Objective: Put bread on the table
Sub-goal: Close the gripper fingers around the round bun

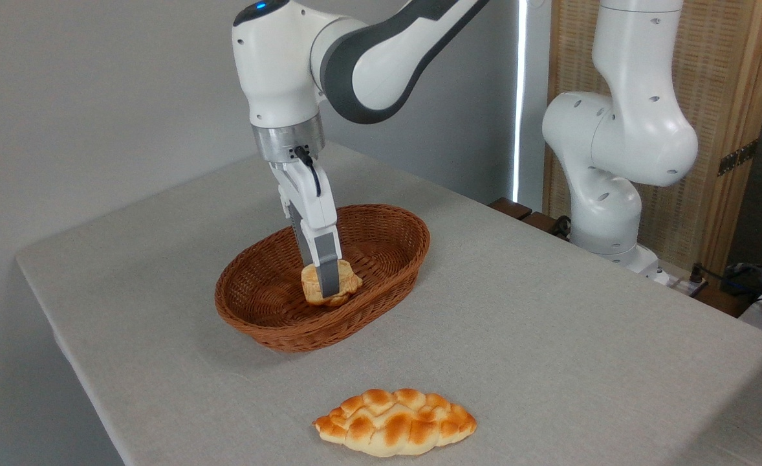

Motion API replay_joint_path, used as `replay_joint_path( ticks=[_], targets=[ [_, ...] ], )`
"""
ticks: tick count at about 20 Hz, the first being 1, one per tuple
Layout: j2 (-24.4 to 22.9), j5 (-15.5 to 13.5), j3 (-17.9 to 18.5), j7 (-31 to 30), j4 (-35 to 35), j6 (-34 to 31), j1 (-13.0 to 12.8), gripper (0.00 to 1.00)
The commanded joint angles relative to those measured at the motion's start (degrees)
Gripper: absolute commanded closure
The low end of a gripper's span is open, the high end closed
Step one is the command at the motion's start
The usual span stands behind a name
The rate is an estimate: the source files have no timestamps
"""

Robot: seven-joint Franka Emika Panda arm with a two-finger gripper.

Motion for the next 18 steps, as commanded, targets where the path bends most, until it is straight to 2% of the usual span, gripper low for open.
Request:
replay_joint_path(
  ticks=[1,5,7,18],
  targets=[
    [0.24,0.57,-0.4,0.74,-0.73,1.58,0.14,0.01],
    [0.32,0.48,-0.57,0.74,-0.91,1.5,0.14,0.36],
    [0.32,0.48,-0.57,0.74,-0.91,1.5,0.14,0.47],
    [-0.03,0.4,-0.66,0.47,-0.64,1.06,0.14,0.48]
  ],
)
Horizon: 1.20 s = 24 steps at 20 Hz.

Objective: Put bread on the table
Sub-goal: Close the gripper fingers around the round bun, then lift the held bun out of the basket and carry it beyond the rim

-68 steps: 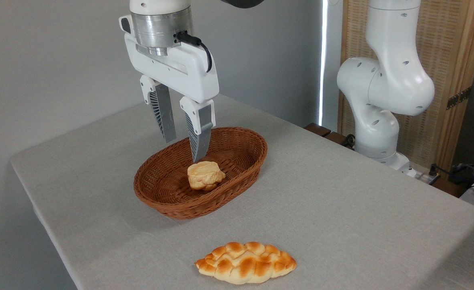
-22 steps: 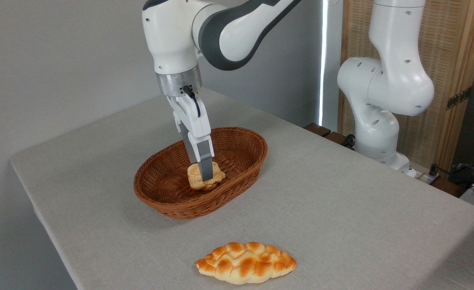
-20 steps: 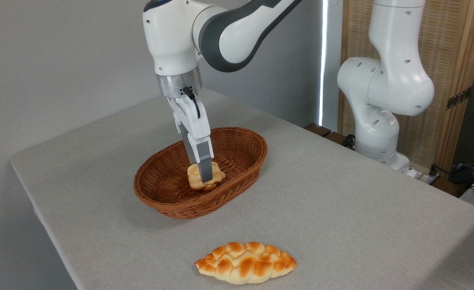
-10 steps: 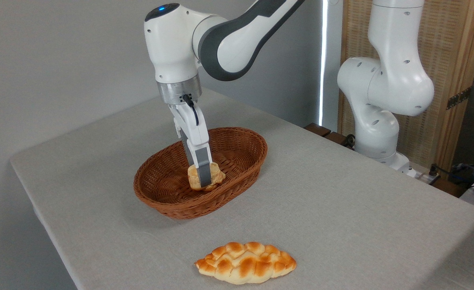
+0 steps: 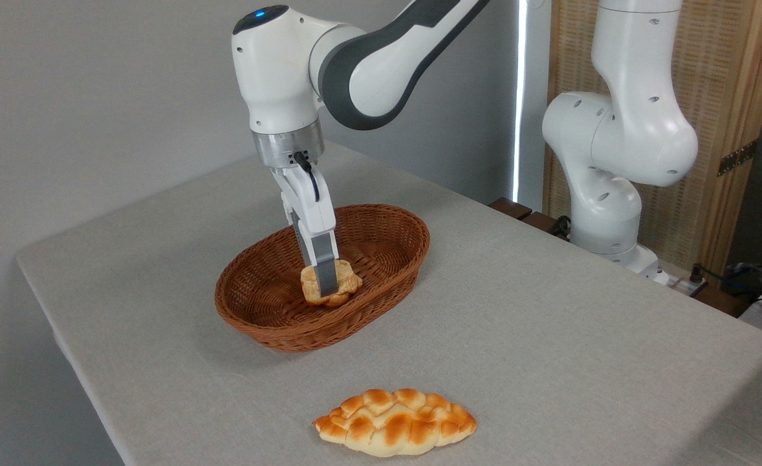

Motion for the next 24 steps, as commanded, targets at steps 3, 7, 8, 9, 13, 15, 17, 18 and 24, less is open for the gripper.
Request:
replay_joint_path(
  ticks=[3,7,8,9,13,15,17,18,24],
  targets=[
    [-0.6,0.21,-0.13,0.3,-0.45,0.71,0.12,0.48],
    [-0.6,0.29,-0.22,0.21,-0.45,0.62,0.12,0.48],
    [-0.6,0.21,-0.22,0.21,-0.53,0.53,0.12,0.48],
    [-0.6,0.29,-0.22,0.38,-0.54,0.44,0.12,0.48],
    [-0.34,0.29,-0.22,0.56,-0.54,0.44,0.12,0.48],
    [-0.33,0.29,-0.22,0.65,-0.54,0.35,0.12,0.48],
    [-0.51,0.29,-0.13,0.3,-0.1,-1.39,0.12,0.48],
    [-0.77,0.29,-0.13,0.21,0.43,-2.97,0.12,0.48],
    [-0.77,0.56,1.27,0.3,7.54,-15.19,0.73,0.49]
  ],
)
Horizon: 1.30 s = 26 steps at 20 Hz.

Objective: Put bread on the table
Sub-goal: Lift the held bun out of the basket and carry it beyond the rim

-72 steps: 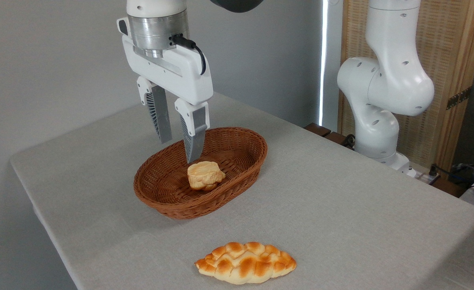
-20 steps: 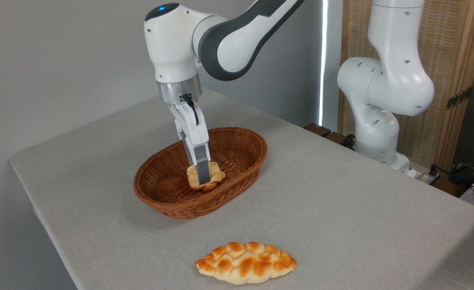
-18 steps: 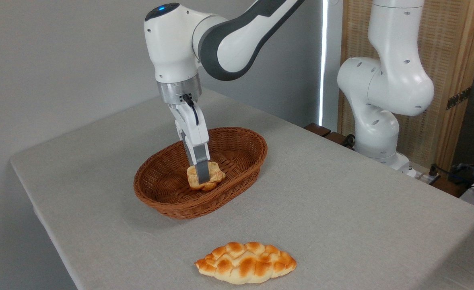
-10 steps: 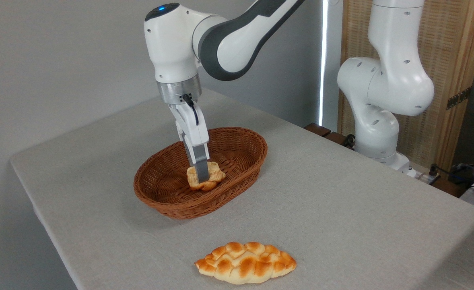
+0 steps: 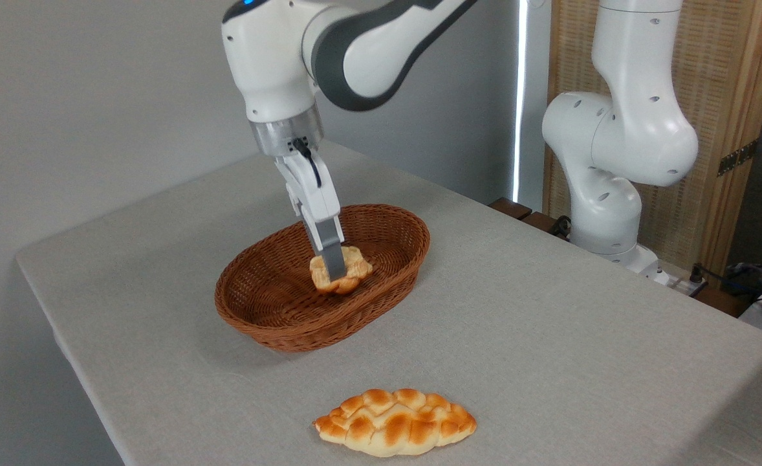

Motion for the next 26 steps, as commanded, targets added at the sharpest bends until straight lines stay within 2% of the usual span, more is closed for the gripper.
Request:
replay_joint_path(
  ticks=[1,4,6,10,12,13,16,17,18,20,21,23,26],
  targets=[
    [-0.3,1.6,1.43,0.39,4.29,-7.54,0.22,0.49],
    [-0.3,5.56,4.58,1.18,9.56,-13.18,0.22,0.47],
    [-0.39,6.1,7.04,3.19,11.06,-13.28,0.22,0.43],
    [-2.14,8.64,11.0,7.51,11.25,-13.54,0.22,0.4],
    [-3.63,12.23,12.4,7.77,11.07,-15.64,0.05,0.4],
    [-4.16,13.12,13.37,8.03,11.07,-16.69,0.05,0.4],
    [-4.95,13.22,13.65,7.77,10.28,-17.58,-0.04,0.39],
    [-6.09,13.22,13.65,7.34,8.36,-18.19,-0.04,0.34],
    [-7.41,13.22,13.73,7.33,6.17,-18.37,0.13,0.34],
    [-8.3,13.22,15.66,7.24,5.18,-18.46,0.05,0.33],
    [-8.38,13.22,16.1,7.24,5.18,-18.46,0.05,0.28],
    [-8.56,13.22,16.28,7.24,5.18,-18.81,0.13,0.12],
    [-8.56,13.22,16.98,7.33,5.36,-18.81,0.13,0.07]
  ],
)
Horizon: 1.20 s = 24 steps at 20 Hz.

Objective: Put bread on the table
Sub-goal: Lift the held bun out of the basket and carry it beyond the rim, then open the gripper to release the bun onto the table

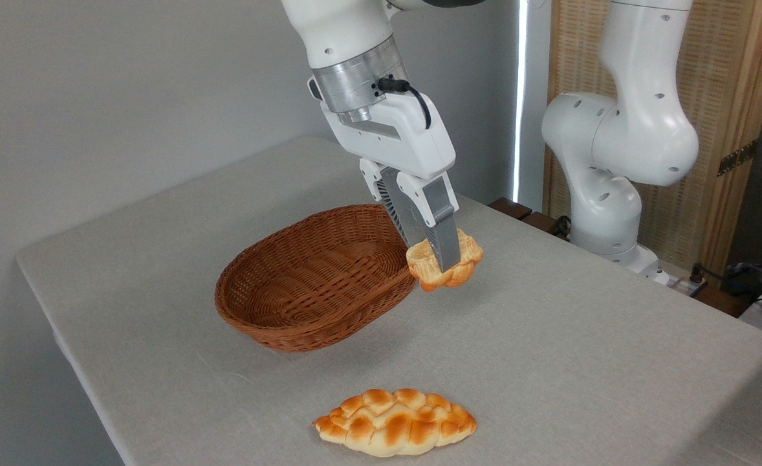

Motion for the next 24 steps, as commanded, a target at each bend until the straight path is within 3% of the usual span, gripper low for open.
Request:
replay_joint_path(
  ticks=[1,5,24],
  targets=[
    [-1.5,0.86,1.81,0.22,-0.42,-0.84,-0.58,0.02],
    [-2.3,0.77,4.1,0.83,-0.16,-0.67,-0.66,0.0],
    [-2.21,0.24,4.28,0.57,0.99,-0.05,-0.58,0.0]
  ],
)
